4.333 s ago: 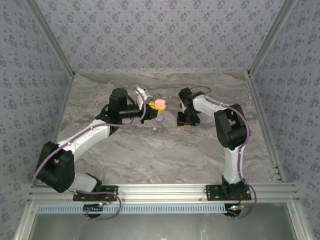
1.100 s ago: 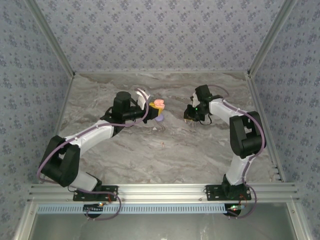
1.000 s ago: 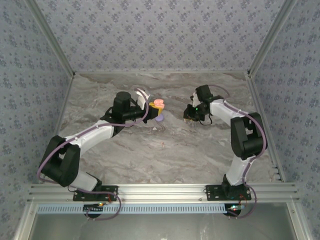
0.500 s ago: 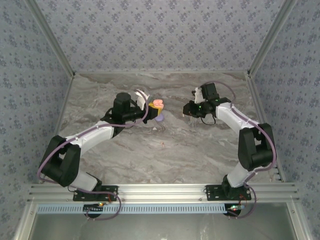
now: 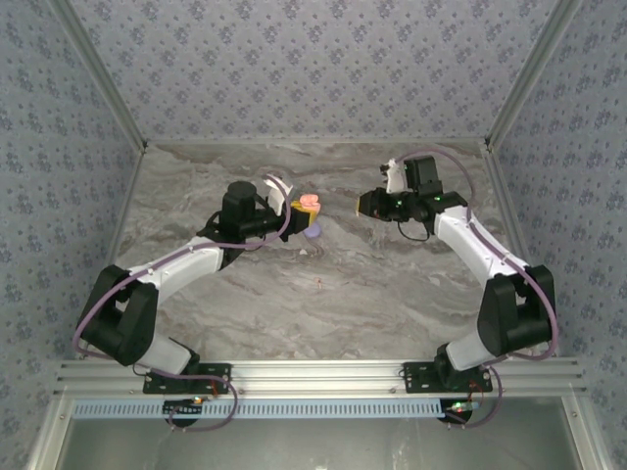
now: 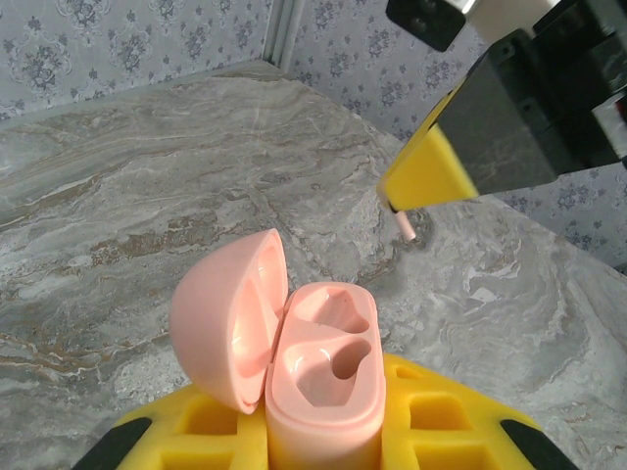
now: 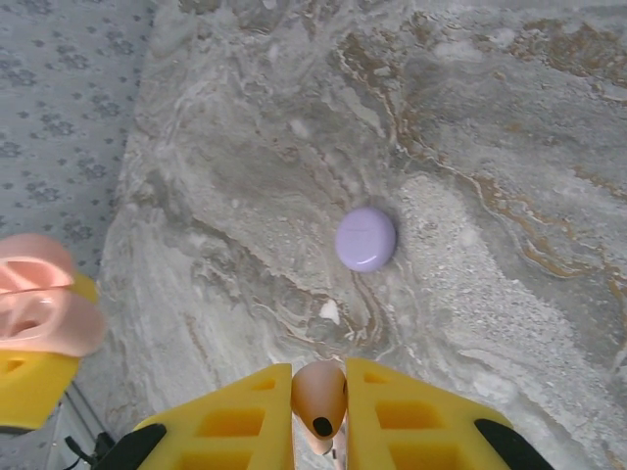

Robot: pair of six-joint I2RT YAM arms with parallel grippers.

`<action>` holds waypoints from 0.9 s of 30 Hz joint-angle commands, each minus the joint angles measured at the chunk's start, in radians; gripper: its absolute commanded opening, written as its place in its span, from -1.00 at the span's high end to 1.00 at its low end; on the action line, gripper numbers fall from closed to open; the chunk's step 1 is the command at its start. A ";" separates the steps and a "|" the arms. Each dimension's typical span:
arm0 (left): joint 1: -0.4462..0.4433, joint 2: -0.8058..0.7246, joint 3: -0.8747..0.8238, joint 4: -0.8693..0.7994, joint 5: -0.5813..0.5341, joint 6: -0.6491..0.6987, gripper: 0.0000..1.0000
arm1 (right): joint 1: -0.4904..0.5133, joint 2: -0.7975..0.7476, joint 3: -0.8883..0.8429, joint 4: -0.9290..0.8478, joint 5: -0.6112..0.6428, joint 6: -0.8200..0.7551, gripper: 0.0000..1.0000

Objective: Insert the wireless bluetooth earbuds into the charging case

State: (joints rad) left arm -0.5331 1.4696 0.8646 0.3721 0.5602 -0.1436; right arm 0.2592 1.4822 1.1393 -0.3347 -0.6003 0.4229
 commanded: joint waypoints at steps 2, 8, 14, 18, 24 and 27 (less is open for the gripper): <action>-0.008 0.014 0.006 0.049 0.019 -0.001 1.00 | -0.003 -0.056 0.027 0.018 -0.055 0.016 0.62; -0.014 0.025 0.016 0.063 0.063 0.012 1.00 | 0.008 -0.092 0.044 0.026 -0.091 0.006 0.61; -0.024 0.040 0.022 0.091 0.091 0.022 1.00 | 0.040 -0.099 0.082 0.068 -0.113 0.015 0.61; -0.038 0.046 0.019 0.135 0.099 0.013 1.00 | 0.067 -0.101 0.086 0.117 -0.118 0.033 0.61; -0.045 0.062 -0.001 0.286 0.095 -0.072 1.00 | 0.098 -0.108 0.079 0.198 -0.108 0.062 0.61; -0.054 0.068 0.000 0.326 0.080 -0.096 1.00 | 0.111 -0.111 0.071 0.237 -0.104 0.070 0.61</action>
State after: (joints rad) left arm -0.5747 1.5269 0.8646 0.5842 0.6342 -0.1974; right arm 0.3592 1.4002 1.1904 -0.1669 -0.6937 0.4683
